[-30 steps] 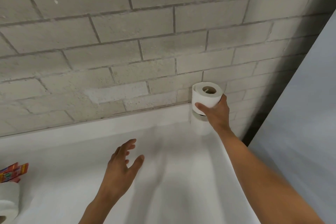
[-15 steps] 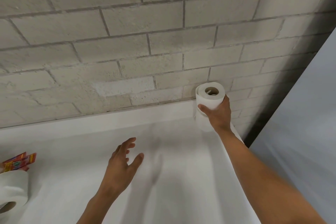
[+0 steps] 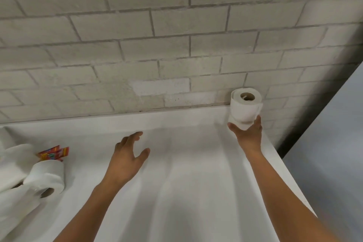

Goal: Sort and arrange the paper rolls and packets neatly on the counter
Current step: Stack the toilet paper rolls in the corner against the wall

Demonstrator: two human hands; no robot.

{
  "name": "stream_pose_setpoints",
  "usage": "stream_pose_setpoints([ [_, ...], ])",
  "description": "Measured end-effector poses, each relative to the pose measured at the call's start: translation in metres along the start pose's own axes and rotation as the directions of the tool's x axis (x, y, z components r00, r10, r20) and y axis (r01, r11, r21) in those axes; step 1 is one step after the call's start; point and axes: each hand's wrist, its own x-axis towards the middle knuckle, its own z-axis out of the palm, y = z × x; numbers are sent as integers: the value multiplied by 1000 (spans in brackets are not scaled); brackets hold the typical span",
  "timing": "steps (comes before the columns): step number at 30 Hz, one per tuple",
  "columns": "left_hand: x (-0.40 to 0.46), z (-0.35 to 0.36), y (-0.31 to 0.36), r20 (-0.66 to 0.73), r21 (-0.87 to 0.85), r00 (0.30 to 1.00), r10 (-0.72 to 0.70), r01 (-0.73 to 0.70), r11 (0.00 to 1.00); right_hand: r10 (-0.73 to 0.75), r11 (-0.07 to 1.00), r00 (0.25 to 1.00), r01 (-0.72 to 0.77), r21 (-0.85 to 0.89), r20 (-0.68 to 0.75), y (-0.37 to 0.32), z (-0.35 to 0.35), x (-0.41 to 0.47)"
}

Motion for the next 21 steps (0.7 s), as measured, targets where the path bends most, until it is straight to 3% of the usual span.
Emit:
stream_pose_setpoints([
  [9, 3, -69, -49, -70, 249, 991, -111, 125, 960, 64, 995, 977, -47, -92, 203, 10, 46, -90],
  [21, 4, -167, -176, -19, 396, 915, -404, 378, 837, -60, 980, 861, 147, -135, 505, -25, 150, -216],
])
